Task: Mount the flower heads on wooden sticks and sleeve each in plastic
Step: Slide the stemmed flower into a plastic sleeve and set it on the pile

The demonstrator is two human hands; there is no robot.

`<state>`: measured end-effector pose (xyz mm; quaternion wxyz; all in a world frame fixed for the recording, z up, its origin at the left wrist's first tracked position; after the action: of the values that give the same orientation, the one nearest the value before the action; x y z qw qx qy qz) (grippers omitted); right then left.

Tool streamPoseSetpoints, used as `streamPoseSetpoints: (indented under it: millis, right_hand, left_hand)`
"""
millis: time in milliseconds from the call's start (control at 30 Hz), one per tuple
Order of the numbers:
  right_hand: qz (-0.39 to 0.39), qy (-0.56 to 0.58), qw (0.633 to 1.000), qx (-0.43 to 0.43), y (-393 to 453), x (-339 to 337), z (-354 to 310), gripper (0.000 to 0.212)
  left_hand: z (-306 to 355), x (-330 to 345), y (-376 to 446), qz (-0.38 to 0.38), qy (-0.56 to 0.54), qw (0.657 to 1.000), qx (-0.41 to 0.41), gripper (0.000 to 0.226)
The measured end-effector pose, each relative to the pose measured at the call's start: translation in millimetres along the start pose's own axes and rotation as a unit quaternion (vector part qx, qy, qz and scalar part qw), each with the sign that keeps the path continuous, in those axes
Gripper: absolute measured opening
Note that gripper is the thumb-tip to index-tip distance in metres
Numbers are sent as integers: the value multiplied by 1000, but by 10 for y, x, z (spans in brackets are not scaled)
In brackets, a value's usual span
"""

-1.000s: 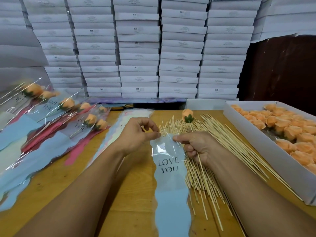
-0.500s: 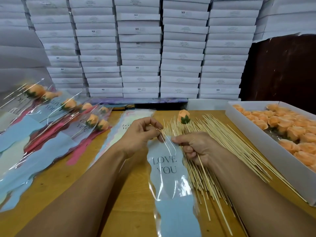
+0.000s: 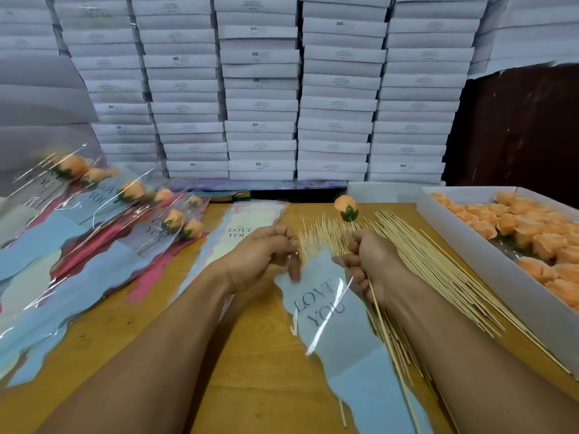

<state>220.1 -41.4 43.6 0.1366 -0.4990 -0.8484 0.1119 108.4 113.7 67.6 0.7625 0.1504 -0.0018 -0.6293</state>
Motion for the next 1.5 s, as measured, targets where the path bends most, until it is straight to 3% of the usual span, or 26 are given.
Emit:
streamPoseSetpoints:
  millis: [133, 400, 967, 1300, 1500]
  right_hand:
    - [26, 17, 999, -14, 69, 21, -132, 17]
    - [11, -65, 998, -6, 397, 14, -526, 22]
    - [104, -23, 993, -53, 747, 84, -873, 25]
    - [64, -42, 997, -25, 718, 295, -682, 26]
    - [-4, -65, 998, -6, 506, 378, -453, 23]
  left_hand:
    - [46, 80, -36, -23, -44, 998, -28, 27]
    - [24, 126, -90, -132, -101, 985, -48, 3]
    - [12, 225, -128, -242, -90, 962, -86, 1]
    - [29, 235, -129, -239, -74, 965, -81, 2]
    - [26, 216, -101, -225, -71, 970, -63, 1]
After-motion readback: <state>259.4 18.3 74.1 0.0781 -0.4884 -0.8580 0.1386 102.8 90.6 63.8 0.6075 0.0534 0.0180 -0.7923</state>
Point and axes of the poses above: each hand's wrist, its own y-axis towards the middle knuckle, its own x-axis out of the palm, z = x × y, the point moved 4 cm from there along y, towards the middle knuckle, and after that the axes turned 4 degrees about x, right-handed, at the moved point
